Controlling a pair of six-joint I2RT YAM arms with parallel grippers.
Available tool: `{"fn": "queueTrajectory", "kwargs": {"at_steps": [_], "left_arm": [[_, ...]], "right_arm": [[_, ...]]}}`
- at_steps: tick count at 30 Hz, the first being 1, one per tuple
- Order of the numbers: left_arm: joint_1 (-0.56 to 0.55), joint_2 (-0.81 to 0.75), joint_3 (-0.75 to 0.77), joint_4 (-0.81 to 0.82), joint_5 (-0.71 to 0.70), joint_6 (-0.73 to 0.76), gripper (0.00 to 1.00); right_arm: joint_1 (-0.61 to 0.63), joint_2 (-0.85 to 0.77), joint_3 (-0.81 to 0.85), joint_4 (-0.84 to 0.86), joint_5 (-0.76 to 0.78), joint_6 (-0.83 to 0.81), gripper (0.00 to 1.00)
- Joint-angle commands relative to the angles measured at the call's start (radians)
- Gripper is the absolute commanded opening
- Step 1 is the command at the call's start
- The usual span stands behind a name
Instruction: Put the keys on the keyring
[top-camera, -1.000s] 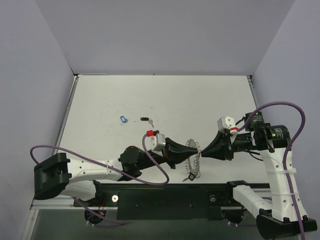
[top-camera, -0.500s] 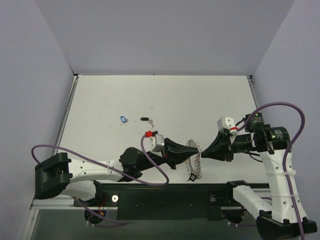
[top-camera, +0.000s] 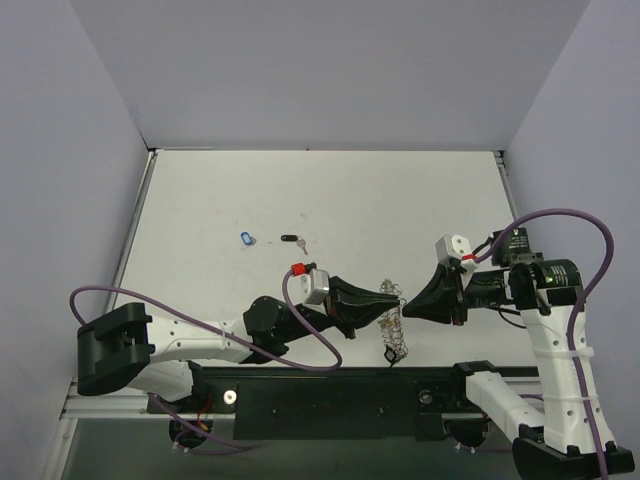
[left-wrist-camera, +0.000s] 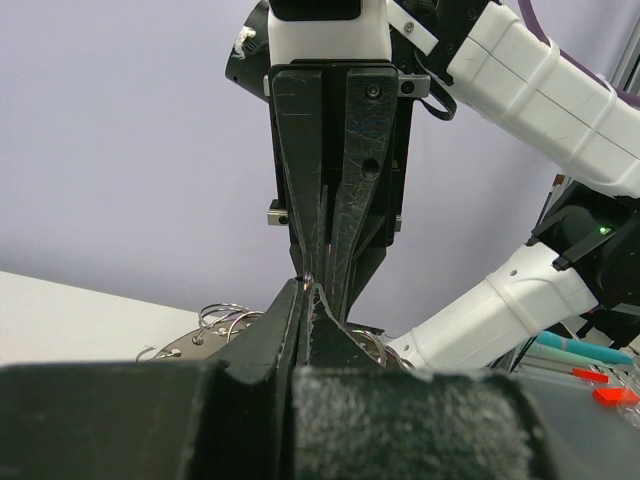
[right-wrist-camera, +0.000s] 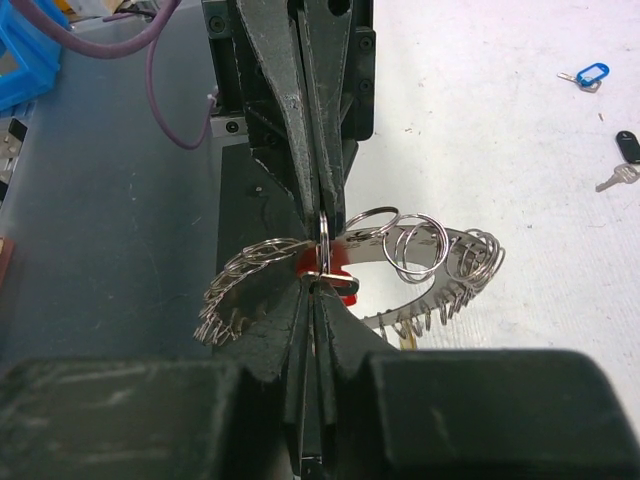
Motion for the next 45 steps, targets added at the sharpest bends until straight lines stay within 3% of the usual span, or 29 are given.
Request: {"fn": "queueTrajectory", "kwargs": {"at_steps": [1, 14, 24, 32, 45], "left_arm": [[-0.008, -0.006, 0.055, 0.114, -0.018, -0.001, 0.00], [-0.007, -0.049, -0.004, 0.055, -0.010, 0.016, 0.00], [-0.007, -0.043, 0.004, 0.049, 0.030, 0.010, 0.00], [-0.007, -0.029, 0.013, 0.053, 0.037, 0.007, 0.00], [-0.007, -0.013, 0.029, 0.058, 0.042, 0.007, 0.00]], "right_arm": [[-0.016, -0.016, -0.010, 0.003, -0.038, 0.026, 0.02], [-0.104, -0.033, 0.038, -0.010, -0.037, 0.064, 0.27], [-0.066, 0.010, 0.061, -0.057, -0.038, 0.000, 0.33], [-0.040, 0.016, 0.038, -0.031, -0.038, 0.021, 0.31], [-0.006, 0.030, 0.015, 0.021, -0.038, 0.060, 0.17]]}}
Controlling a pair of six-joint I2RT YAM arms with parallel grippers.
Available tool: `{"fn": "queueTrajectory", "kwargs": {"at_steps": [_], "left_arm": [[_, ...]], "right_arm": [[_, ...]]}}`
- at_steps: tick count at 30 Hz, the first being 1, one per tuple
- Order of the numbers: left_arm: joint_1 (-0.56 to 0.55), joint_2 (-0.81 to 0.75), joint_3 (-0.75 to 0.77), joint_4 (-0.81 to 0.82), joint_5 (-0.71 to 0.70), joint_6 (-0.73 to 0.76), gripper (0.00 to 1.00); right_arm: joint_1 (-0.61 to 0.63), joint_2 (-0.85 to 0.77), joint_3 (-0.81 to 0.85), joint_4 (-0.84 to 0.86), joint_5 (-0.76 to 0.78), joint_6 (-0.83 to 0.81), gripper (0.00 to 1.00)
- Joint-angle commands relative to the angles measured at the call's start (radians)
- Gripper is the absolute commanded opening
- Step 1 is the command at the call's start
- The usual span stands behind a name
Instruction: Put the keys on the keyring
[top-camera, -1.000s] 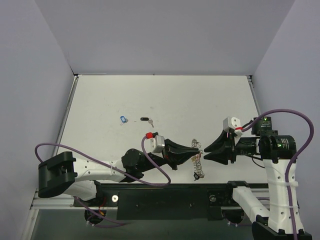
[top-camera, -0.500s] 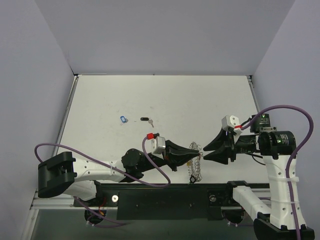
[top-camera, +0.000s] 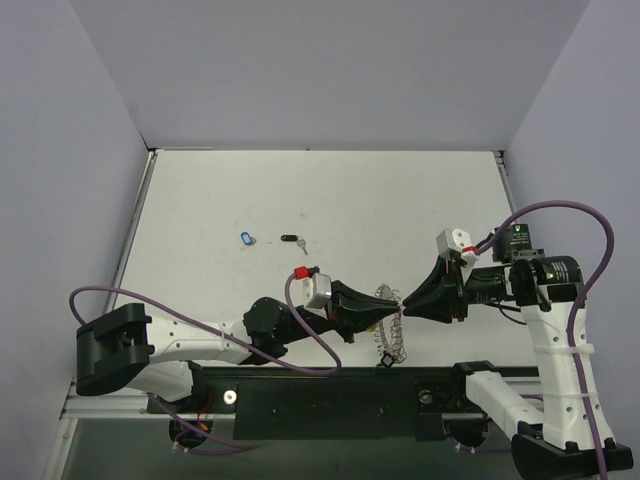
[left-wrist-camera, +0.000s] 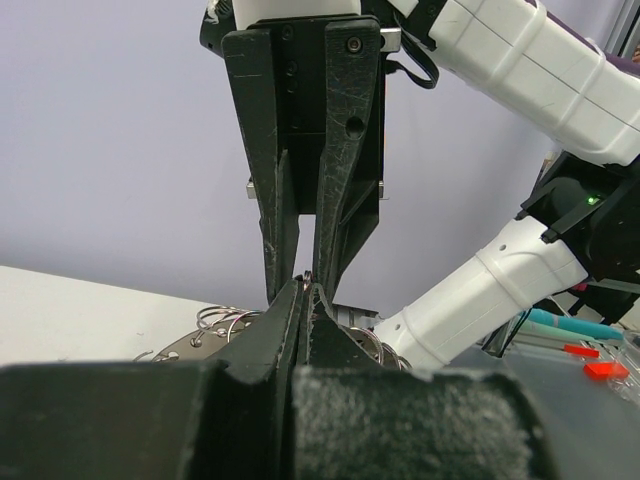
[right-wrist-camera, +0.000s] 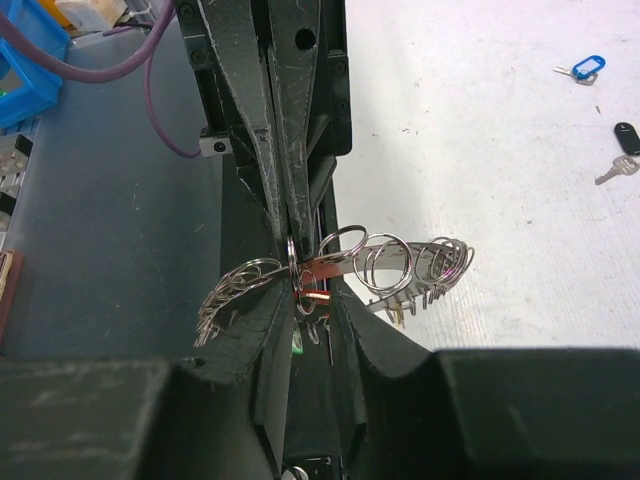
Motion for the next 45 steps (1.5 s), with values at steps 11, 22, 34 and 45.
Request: {"fn": "queueTrajectory", "kwargs": {"at_steps": [11, 22, 34, 45], "left_arm": [[-0.002, 0.011, 0.046, 0.090, 0.005, -0.009, 0.00], [0.004, 0.000, 0.049, 0.061, 0.015, -0.026, 0.00], [0.063, -0.181, 0.036, -0.284, 0.056, -0.067, 0.64], [0.235, -0.268, 0.226, -0.930, 0.353, 0.150, 0.61]], "right_arm": [[0.027, 0.020, -0.016, 0.037, -0.038, 0.032, 0.04], [0.018, -0.005, -0.028, 0.095, -0.016, 0.123, 0.00], [0.012, -0.016, -0.036, 0.239, 0.136, 0.359, 0.00], [0.127, 0.085, 0.081, -0.087, 0.410, -0.002, 0.00]]}}
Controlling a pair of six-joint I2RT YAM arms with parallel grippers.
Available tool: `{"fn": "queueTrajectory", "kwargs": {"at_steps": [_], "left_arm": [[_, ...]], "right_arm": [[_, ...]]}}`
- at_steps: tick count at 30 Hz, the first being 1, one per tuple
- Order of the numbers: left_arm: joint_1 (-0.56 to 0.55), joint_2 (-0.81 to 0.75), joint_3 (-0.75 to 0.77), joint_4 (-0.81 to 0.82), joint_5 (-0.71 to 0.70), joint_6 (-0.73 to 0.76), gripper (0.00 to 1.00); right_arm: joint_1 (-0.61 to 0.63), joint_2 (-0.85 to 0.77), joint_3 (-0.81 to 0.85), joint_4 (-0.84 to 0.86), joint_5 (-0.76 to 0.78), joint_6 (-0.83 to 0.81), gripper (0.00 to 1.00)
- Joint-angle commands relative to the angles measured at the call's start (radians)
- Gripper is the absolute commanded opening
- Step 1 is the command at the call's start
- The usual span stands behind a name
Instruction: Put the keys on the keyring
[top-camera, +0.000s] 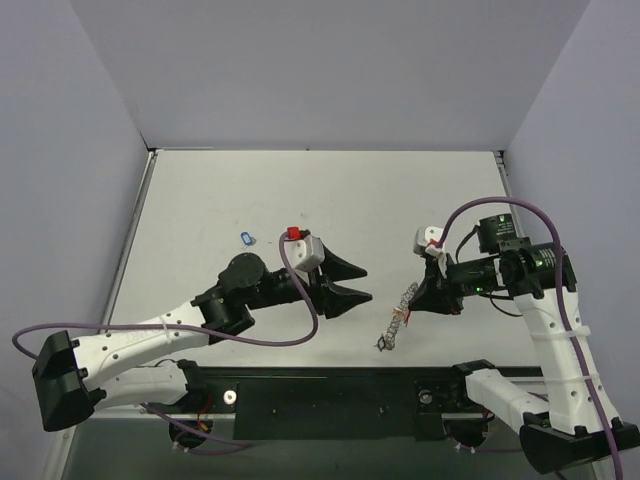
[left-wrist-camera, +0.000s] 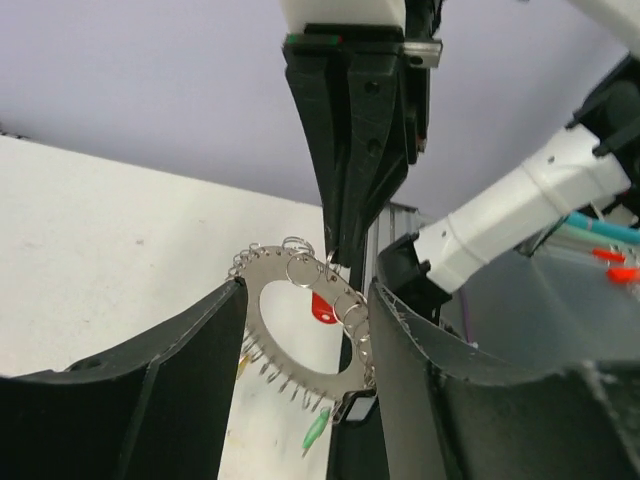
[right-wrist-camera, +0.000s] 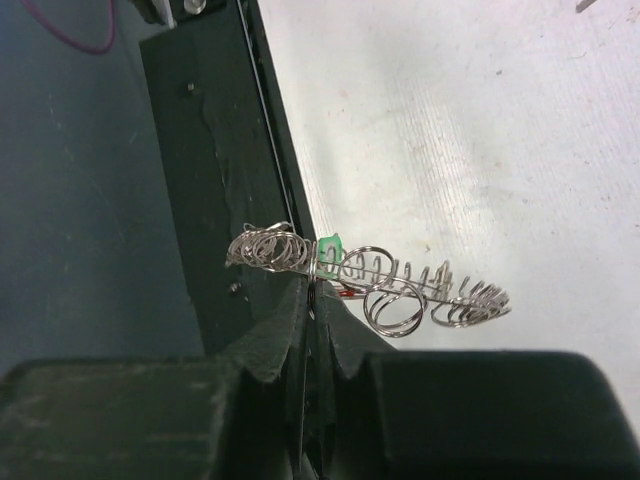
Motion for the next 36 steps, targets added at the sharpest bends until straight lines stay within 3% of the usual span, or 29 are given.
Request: {"fn": "queueTrajectory", "kwargs": {"at_steps": [1, 8, 16, 24, 36], "left_arm": [[0.013, 0.031, 0.105, -0.266, 0.179, 0.185, 0.60], [-0.008, 0.141, 0.166, -0.162, 0.259, 0.283, 0.51], [-0.054, 0.275, 0.183, -0.010, 0.224, 0.268, 0.42], [-0.076, 0.307, 0.177, 0.072, 0.133, 0.262, 0.40], [-0.093, 0.354, 0.203, 0.087, 0.147, 0.256, 0.34]], "right_arm": [[0.040, 0.055, 0.087, -0.193, 0.073, -0.206, 0.00], [0.053, 0.086, 0.081, -0.232, 0.071, -0.264, 0.00], [0.053, 0.094, 0.070, -0.232, 0.041, -0.272, 0.00], [0.053, 0.086, 0.063, -0.232, 0.025, -0.272, 0.00], [0.049, 0.080, 0.064, -0.232, -0.002, -0.274, 0.00]]}}
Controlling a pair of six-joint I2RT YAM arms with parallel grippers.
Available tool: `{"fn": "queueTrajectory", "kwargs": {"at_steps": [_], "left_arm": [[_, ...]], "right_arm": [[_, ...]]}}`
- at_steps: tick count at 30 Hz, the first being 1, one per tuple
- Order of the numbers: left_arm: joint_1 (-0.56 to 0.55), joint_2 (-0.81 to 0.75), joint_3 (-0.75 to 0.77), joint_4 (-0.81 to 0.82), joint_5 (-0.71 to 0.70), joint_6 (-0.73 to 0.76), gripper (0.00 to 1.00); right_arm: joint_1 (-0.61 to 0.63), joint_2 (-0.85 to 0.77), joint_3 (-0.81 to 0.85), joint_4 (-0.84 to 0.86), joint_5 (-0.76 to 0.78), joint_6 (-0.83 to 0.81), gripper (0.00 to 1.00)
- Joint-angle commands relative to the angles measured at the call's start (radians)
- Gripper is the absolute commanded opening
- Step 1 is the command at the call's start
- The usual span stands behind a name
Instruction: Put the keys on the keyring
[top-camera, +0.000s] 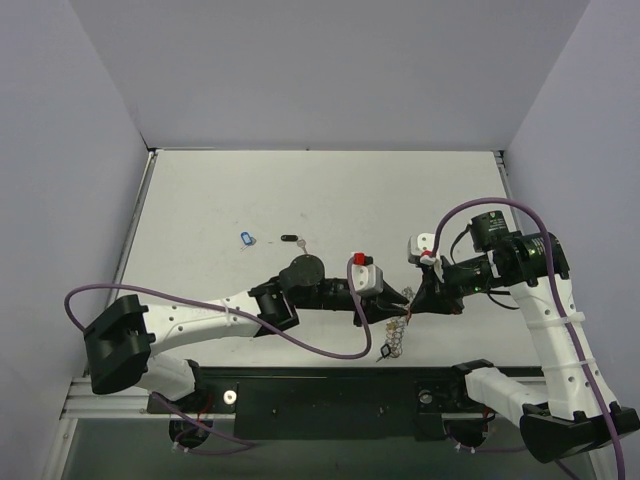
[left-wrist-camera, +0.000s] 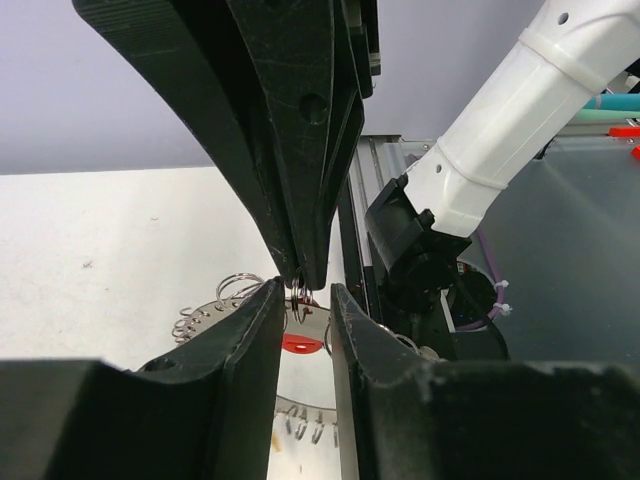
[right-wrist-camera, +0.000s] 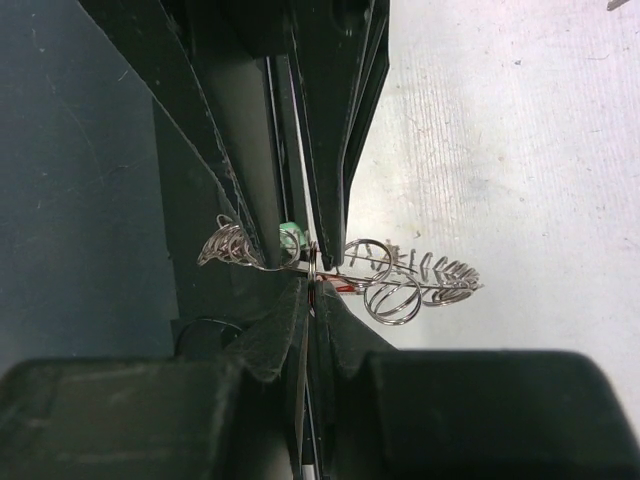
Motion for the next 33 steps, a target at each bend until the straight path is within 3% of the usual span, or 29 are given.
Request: {"fn": "queueTrajectory", "kwargs": {"at_steps": [1, 5, 9, 12, 18, 21, 23, 29, 33], "left_arm": [[-0.009, 0.019, 0.058, 0.061, 0.003, -0.005, 0.32], [-0.011, 0.028, 0.067, 0.053, 0.010, -0.004, 0.27], [-0.011, 0.026, 0.067, 0.047, 0.021, -0.002, 0.15], [-0.011, 0.029, 0.070, 0.030, 0.029, 0.001, 0.00], [-0.011, 0.014, 0.067, 0.005, 0.018, -0.016, 0.00], [-0.011, -0.038, 0.014, 0.105, -0.016, -0.054, 0.00], [-0.011, -0.075, -0.046, 0.218, -0.042, -0.105, 0.00], [-0.015, -0.130, -0.212, 0.559, -0.137, -0.269, 0.00], [-0.023, -0.148, -0.260, 0.663, -0.206, -0.311, 0.00]], "right_arm": [[0.005, -0.007, 0.006, -0.093, -0.070, -0.013, 0.00], [0.005, -0.011, 0.006, -0.093, -0.071, -0.013, 0.00], [0.003, -0.013, 0.004, -0.093, -0.073, -0.015, 0.00], [-0.001, -0.022, 0.000, -0.090, -0.078, -0.012, 0.00], [-0.023, -0.046, -0.016, -0.056, -0.101, 0.025, 0.02], [-0.086, -0.068, -0.025, -0.053, -0.159, 0.024, 0.22], [-0.135, -0.088, -0.042, -0.052, -0.221, 0.009, 0.29], [-0.175, -0.140, -0.111, -0.052, -0.326, -0.114, 0.34], [-0.173, -0.152, -0.148, -0.052, -0.395, -0.168, 0.34]]}}
